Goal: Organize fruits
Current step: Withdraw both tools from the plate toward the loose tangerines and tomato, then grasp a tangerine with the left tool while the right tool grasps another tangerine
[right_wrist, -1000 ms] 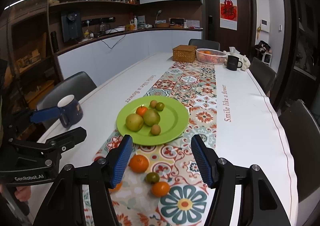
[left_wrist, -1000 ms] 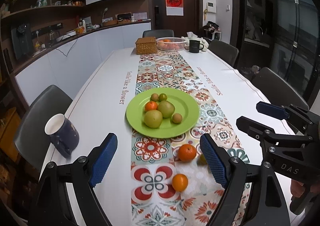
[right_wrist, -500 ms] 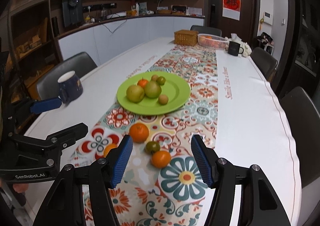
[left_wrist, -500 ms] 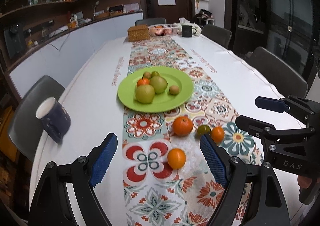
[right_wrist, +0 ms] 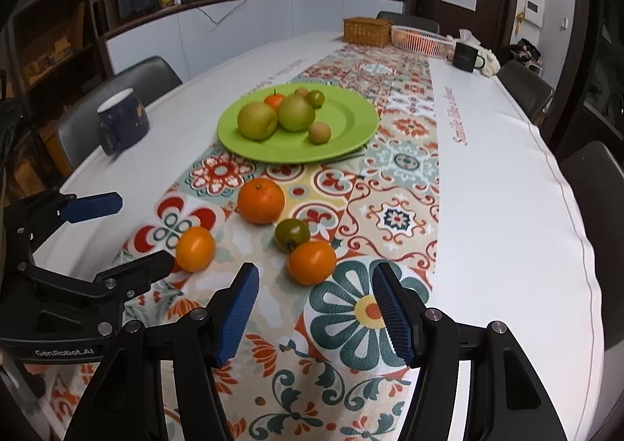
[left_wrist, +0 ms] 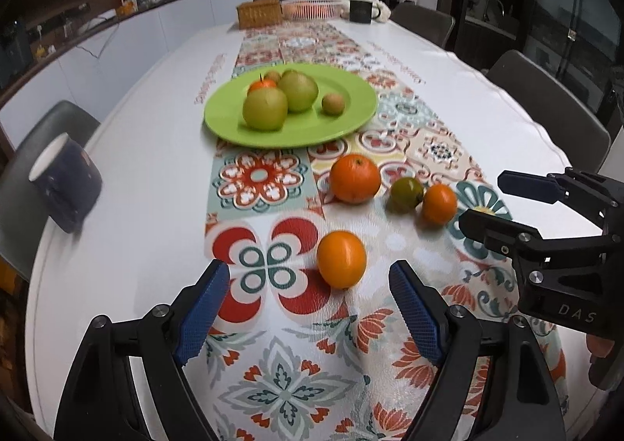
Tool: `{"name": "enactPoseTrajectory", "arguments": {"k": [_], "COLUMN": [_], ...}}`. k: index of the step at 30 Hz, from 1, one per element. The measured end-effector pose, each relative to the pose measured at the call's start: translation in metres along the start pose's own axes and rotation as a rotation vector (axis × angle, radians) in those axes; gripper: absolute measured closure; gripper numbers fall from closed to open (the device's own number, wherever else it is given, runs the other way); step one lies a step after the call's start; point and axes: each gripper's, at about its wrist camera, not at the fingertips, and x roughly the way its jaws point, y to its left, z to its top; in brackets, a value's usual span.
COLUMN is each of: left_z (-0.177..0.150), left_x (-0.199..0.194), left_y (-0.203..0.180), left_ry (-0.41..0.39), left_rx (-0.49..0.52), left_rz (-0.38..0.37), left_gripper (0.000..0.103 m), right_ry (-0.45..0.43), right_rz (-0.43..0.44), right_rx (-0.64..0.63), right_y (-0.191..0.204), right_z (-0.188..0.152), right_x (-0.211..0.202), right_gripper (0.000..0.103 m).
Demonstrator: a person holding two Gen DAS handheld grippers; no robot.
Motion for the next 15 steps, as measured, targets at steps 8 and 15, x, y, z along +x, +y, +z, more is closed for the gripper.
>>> {"name": "enactPoseTrajectory", "arguments": {"k": [8,15], "left_z": [-0.002,0.006], "left_x": [0.022,0.03], "left_y": [0.0,0.0], "left_ry": [0.048,0.055], "left_rx": [-0.005,-0.026], "left_rz": [-0.019,-0.049], "left_gripper": [0.03,0.045], "right_ry": [0.04,0.065], "right_rz": [-0.001,0.009], "right_rx": [0.02,0.031], "right_y": [-0.003,-0.005], "right_z": [0.0,0.002], "right_x": [0.024,0.038], "right_gripper": [0.042,0.051]}}
